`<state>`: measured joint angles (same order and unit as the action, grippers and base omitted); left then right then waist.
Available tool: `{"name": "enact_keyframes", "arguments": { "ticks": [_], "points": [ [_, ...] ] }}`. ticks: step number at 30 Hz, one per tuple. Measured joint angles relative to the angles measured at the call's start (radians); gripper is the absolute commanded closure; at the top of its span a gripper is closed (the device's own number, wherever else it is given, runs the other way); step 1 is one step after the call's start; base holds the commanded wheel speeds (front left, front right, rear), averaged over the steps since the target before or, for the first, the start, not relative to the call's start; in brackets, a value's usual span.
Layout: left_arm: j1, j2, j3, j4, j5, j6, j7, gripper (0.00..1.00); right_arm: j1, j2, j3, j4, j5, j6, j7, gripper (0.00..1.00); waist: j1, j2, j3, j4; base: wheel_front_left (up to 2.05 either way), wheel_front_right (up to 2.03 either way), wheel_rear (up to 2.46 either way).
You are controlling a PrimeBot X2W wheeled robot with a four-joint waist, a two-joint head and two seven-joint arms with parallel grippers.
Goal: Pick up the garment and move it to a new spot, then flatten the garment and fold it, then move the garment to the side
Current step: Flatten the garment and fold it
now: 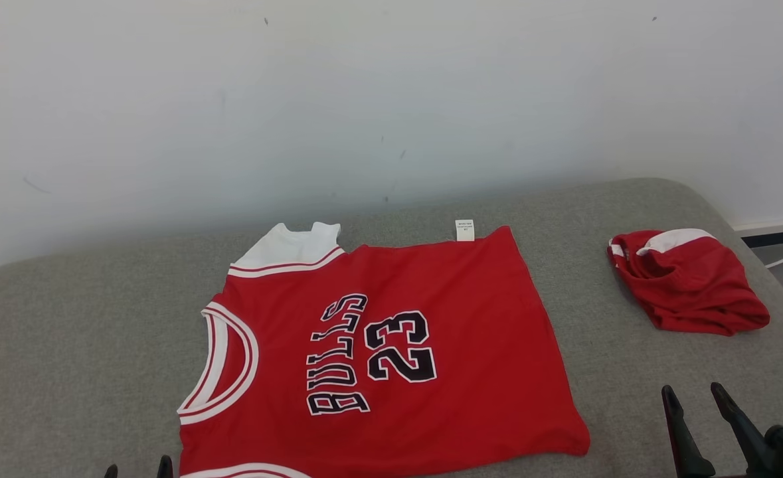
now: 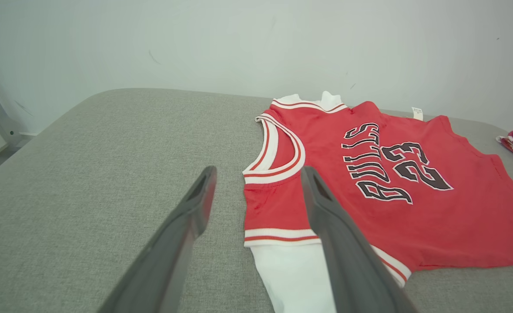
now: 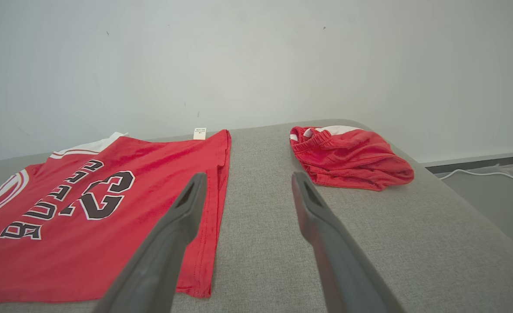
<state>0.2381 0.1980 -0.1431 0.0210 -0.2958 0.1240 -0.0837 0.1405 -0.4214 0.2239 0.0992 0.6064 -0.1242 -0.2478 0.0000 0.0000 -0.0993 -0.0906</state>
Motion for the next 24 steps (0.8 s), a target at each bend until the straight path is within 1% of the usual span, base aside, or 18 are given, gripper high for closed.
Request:
{"name": "enact_keyframes", "arguments": {
  "ticks": [24],
  "points": [
    [0.002,-0.032,0.019,-0.046,0.043,0.000,0.089,0.00,0.030,0.028,-0.059,-0.035,-0.048,0.000,0.037,0.00,0.0000,0.0000,0.005,0.008,0.00,0.00,0.00]
  ]
}}
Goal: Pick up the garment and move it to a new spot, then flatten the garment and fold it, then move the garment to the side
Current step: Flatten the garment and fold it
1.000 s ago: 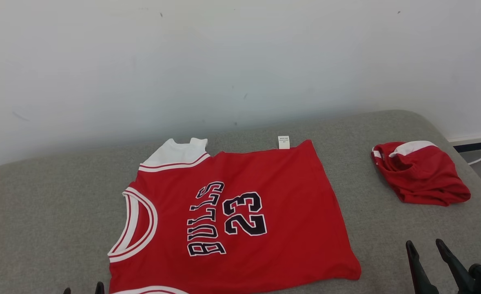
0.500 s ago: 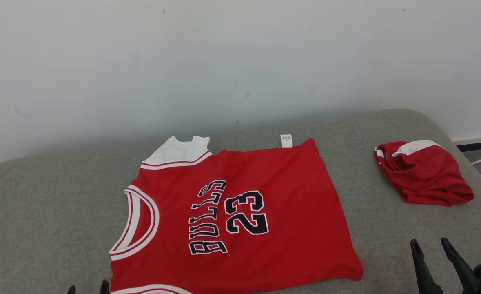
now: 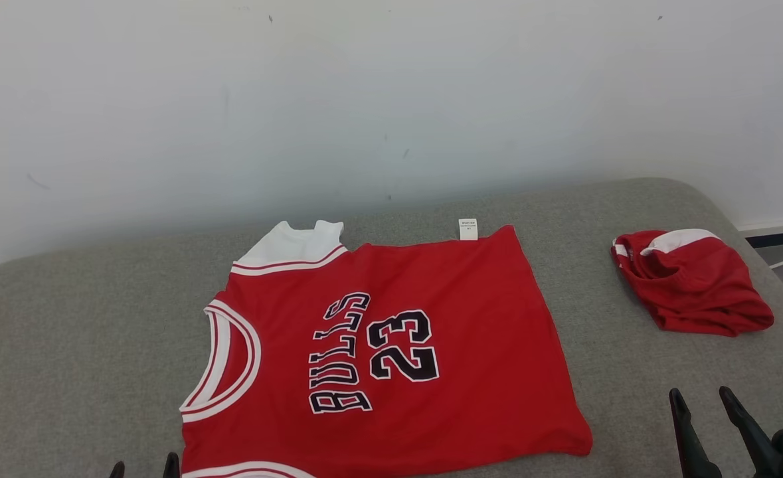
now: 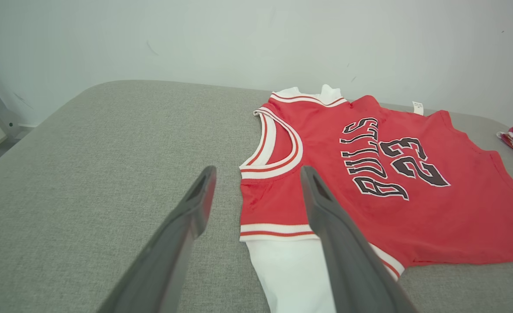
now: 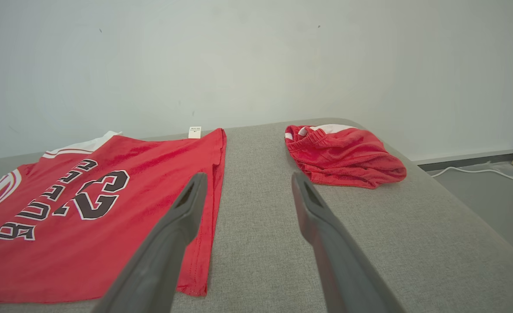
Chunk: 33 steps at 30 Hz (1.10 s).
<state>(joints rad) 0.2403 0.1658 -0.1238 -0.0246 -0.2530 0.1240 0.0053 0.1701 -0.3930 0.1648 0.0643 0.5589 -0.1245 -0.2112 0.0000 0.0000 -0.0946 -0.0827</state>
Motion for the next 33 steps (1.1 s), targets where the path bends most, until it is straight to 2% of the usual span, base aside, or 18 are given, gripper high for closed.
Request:
{"name": "enact_keyframes", "arguments": {
  "ticks": [33],
  "points": [
    [0.020,-0.014,0.012,-0.046,0.035,0.000,0.059,0.00,0.008,0.034,-0.035,-0.028,-0.040,0.000,0.047,0.00,0.0000,0.0000,0.005,0.011,0.00,0.00,0.00]
  ]
}}
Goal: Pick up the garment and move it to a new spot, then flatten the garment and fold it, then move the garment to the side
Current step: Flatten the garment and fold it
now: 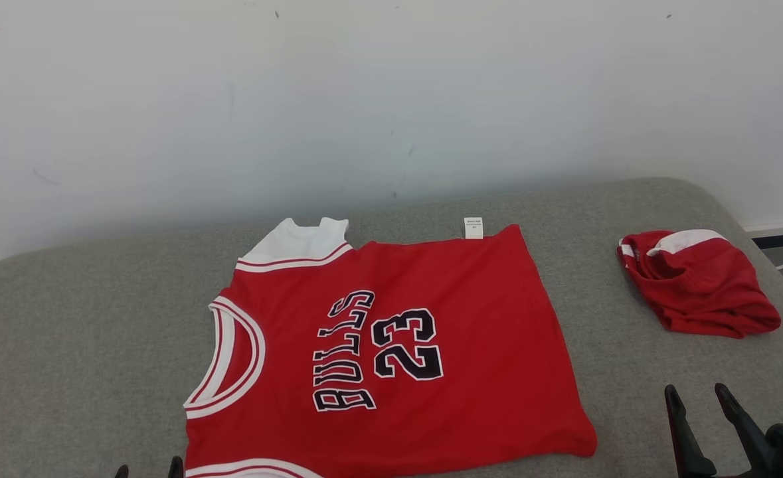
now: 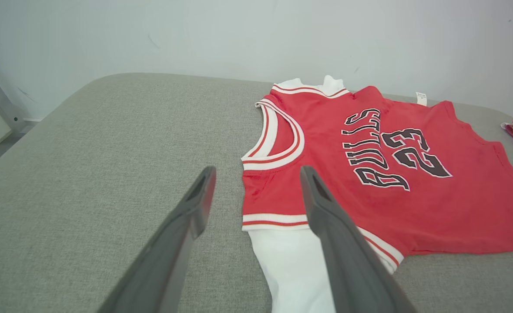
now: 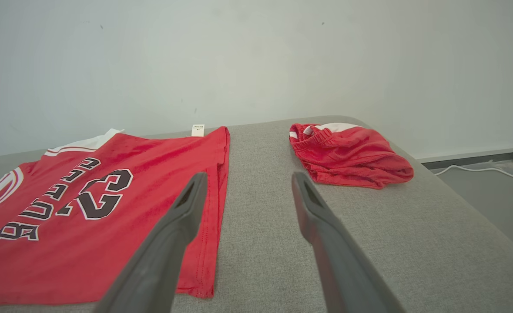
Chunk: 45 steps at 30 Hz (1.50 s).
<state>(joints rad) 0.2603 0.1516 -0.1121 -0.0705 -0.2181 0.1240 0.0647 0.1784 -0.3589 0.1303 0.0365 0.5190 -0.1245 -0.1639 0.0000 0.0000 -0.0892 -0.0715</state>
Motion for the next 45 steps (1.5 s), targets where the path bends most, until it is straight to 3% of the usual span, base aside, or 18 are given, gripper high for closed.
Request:
{"name": "enact_keyframes", "arguments": {
  "ticks": [13,24,41,45],
  "points": [
    [0.000,-0.010,0.012,-0.006,0.022,0.000,0.018,0.00,0.000,0.006,-0.001,-0.004,-0.002,0.000,0.014,0.00,0.0000,0.0000,0.000,0.010,0.00,0.00,0.00],
    [-0.010,-0.015,-0.037,0.020,0.033,-0.003,0.049,0.00,0.018,0.018,0.002,0.002,-0.002,0.000,0.030,0.00,0.0000,0.0000,0.003,0.050,0.00,0.00,0.00],
    [-0.062,-0.027,-0.129,0.213,-0.001,-0.107,0.136,0.00,-0.080,0.053,0.095,0.152,0.008,0.019,0.161,0.00,0.0000,0.0000,0.047,0.085,0.00,0.00,0.00],
    [-0.090,-0.027,-0.134,0.274,0.001,-0.108,0.158,0.00,-0.122,0.072,0.133,0.214,0.007,0.024,0.205,0.00,0.0000,0.0000,0.067,0.086,0.00,0.00,0.00]
  ]
}}
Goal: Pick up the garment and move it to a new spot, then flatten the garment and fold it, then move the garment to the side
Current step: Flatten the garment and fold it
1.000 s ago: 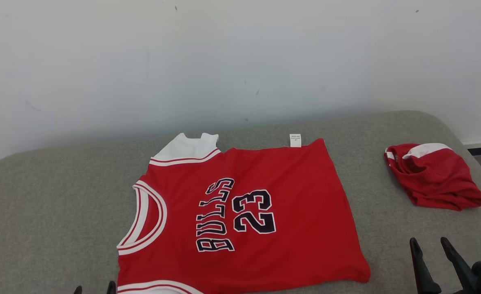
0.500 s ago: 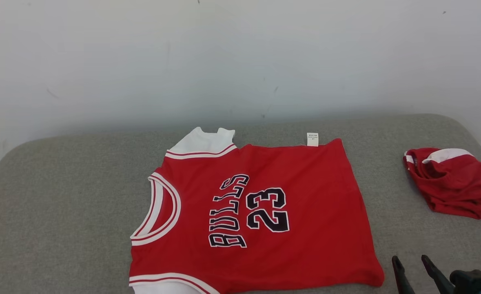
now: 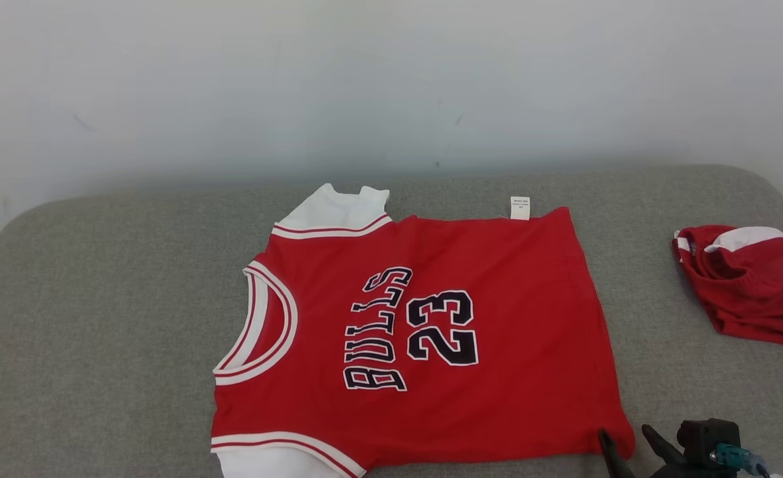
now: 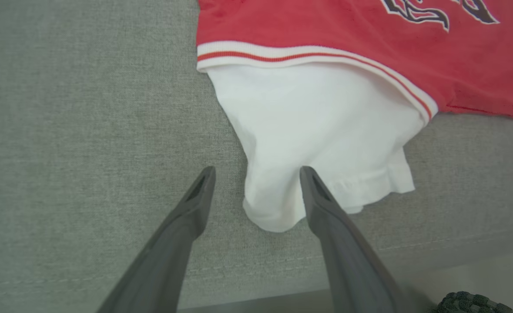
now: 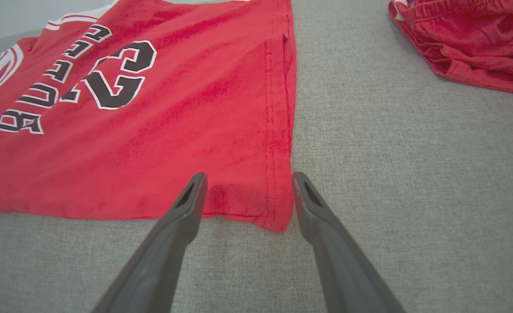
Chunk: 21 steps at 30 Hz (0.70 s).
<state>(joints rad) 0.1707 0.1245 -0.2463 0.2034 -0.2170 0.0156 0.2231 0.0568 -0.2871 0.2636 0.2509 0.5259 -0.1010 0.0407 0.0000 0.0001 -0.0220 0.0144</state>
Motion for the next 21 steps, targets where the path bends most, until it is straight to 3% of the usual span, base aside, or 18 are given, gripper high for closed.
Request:
{"name": "enact_keyframes", "arguments": {
  "ticks": [15,16,17,18,19,21],
  "points": [
    [-0.043,-0.033,0.002,0.133,-0.068,-0.036,0.024,0.00,-0.066,0.020,0.027,0.165,-0.019,0.004,0.040,0.00,0.0000,0.0000,0.013,0.008,0.00,0.00,0.00],
    [-0.047,-0.034,0.003,0.142,-0.070,-0.042,0.024,0.12,-0.068,0.023,0.028,0.171,-0.019,0.004,0.040,0.00,0.0000,0.0000,0.013,0.008,0.00,0.00,0.00],
    [-0.054,-0.038,0.008,0.150,-0.083,-0.042,0.027,0.51,-0.068,0.026,0.029,0.178,-0.019,0.004,0.040,0.23,0.0000,0.0000,0.013,0.010,0.00,0.00,0.00],
    [-0.060,-0.042,0.010,0.158,-0.100,-0.042,0.032,0.80,-0.068,0.028,0.030,0.187,-0.019,0.005,0.040,0.78,0.0000,-0.0001,0.013,0.011,0.00,0.00,0.00],
    [-0.062,-0.043,0.010,0.166,-0.105,-0.042,0.031,1.00,-0.069,0.031,0.032,0.198,-0.019,0.006,0.041,1.00,0.0000,-0.0001,0.013,0.012,0.00,0.00,0.00],
    [-0.069,-0.042,0.012,0.182,-0.106,-0.044,0.031,1.00,-0.072,0.037,0.036,0.208,-0.019,0.013,0.043,1.00,0.0000,0.0000,0.013,0.013,0.00,0.00,0.00]
  ]
}}
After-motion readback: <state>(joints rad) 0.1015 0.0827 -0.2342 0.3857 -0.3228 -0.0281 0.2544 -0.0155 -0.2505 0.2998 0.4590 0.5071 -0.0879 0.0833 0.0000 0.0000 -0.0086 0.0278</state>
